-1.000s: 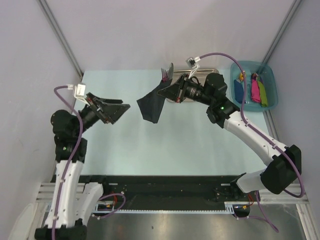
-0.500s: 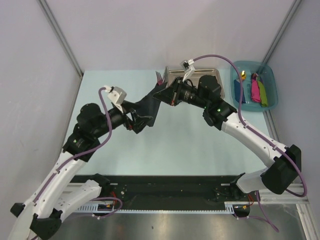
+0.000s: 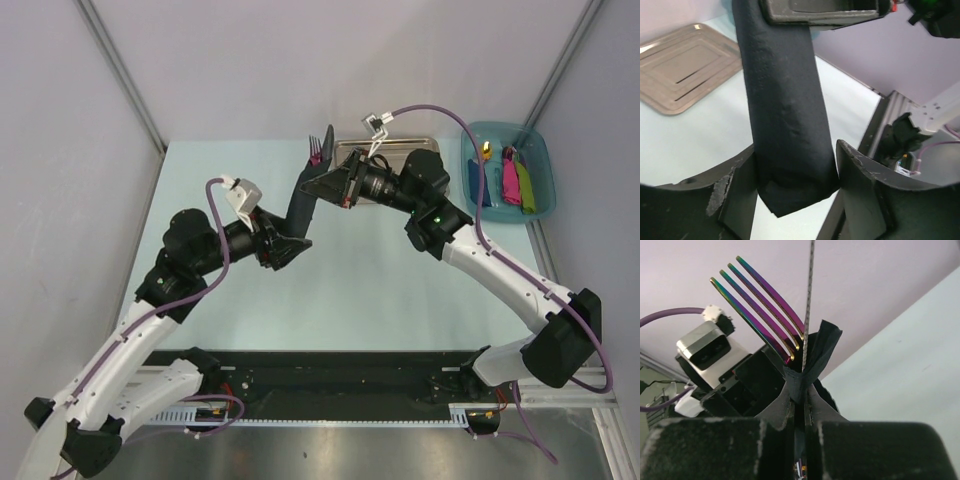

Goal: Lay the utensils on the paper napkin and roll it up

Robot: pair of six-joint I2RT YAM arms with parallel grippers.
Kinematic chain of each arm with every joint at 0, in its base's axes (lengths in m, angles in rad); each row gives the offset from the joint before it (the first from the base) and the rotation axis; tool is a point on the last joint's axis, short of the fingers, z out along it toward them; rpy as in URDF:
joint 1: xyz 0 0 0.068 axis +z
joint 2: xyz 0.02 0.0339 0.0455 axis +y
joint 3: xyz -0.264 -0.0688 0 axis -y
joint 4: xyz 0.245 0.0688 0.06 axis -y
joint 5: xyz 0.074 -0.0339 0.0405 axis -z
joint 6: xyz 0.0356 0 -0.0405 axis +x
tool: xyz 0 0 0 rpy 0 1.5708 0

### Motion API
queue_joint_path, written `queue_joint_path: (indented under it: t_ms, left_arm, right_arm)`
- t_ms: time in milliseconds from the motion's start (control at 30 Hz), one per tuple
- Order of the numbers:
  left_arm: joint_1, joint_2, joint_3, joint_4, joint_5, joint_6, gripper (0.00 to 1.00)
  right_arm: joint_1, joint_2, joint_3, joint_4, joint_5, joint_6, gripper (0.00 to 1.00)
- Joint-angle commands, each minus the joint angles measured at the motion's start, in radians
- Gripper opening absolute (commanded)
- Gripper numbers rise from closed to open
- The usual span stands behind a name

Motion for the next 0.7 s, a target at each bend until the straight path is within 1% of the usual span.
queue_joint_path:
  t_ms: [0,67,100,133,300,333,467,533,667]
  left_arm:
    - [0.005,-0.001,-0.030,0.139,0.152,-0.128,0.61]
    - [0.018,-0.002,-0.048,0.200,0.182,-0.168,0.56]
    - [0.025,-0.001,-0.056,0.223,0.197,-0.216,0.54]
    - [0.037,-0.002,-0.064,0.271,0.231,-0.239,0.53]
    - [0.055,0.016,-0.085,0.386,0.304,-0.374,0.43]
    - [0.057,0.021,-0.092,0.429,0.330,-0.392,0.43]
    - [0.057,0.033,-0.110,0.506,0.370,-0.475,0.42]
    - [0.057,0.033,-0.115,0.526,0.371,-0.486,0.42]
    - [0.066,0.031,-0.119,0.529,0.369,-0.501,0.47]
  right_arm:
    - [0.007,-0.012,0.003,0.158,-0.056,0.048,0.00]
    - [0.005,-0.017,0.000,0.168,-0.070,0.049,0.00]
    - [0.005,-0.017,-0.005,0.178,-0.075,0.052,0.00]
    - [0.004,-0.020,-0.008,0.181,-0.081,0.052,0.00]
    - [0.005,-0.024,-0.025,0.208,-0.107,0.061,0.00]
    - [0.005,-0.026,-0.029,0.214,-0.110,0.063,0.00]
    - [0.002,-0.024,-0.035,0.240,-0.133,0.078,0.00]
    - [-0.002,-0.026,-0.039,0.251,-0.141,0.089,0.00]
    - [0.002,-0.029,-0.049,0.280,-0.168,0.101,0.00]
